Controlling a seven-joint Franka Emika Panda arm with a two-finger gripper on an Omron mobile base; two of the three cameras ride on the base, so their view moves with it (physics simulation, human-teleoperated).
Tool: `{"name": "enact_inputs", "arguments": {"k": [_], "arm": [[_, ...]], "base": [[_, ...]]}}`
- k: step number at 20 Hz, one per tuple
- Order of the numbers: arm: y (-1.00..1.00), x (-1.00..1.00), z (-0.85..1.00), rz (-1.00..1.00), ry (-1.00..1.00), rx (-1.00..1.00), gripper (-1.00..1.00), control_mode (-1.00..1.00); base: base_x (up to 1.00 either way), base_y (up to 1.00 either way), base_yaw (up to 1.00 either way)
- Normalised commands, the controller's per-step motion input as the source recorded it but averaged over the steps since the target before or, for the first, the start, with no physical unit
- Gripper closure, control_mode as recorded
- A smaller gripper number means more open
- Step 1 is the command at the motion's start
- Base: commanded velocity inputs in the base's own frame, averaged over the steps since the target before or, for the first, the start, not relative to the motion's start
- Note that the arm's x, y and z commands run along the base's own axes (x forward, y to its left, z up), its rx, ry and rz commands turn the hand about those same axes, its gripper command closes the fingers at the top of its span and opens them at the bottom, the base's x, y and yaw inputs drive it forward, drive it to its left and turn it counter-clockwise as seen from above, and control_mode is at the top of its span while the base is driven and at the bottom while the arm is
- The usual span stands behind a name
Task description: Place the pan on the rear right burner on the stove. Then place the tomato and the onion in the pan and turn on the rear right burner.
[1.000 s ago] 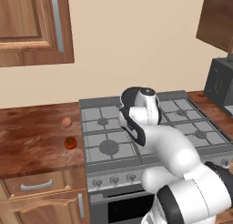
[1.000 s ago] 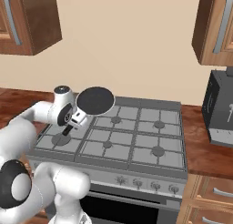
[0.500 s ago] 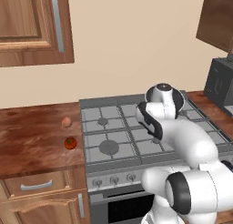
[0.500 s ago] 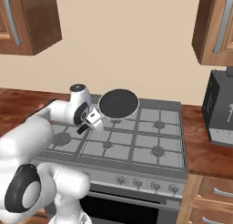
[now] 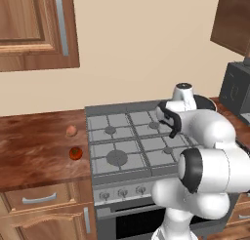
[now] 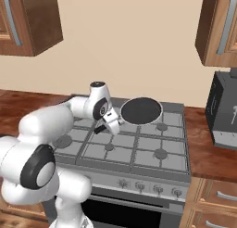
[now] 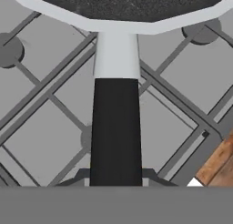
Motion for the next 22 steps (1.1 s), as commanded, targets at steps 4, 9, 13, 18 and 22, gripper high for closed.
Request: {"name": "enact_inputs", "arguments": {"k": [4,9,13,18,22], "arm": [[-0.49,0.26,0.0,-0.07,0.09,0.0,1.0,-1.0],[-0.4,0.21,0.0,-0.03,0.08,0.0,1.0,-1.0],[-0.26,0.17,-0.02,0.0,0.06,0.0,1.0,-1.0],[-0.1,0.14,-0.12,0.0,0.02,0.02,1.0,-1.0],[-0.01,0.11,-0.2,0.0,0.0,0.06,1.0,-1.0]], "base": [[0.0,0.0,0.0],[0.0,0.0,0.0],[0.0,0.0,0.0],[0.0,0.0,0.0],[0.0,0.0,0.0]]}}
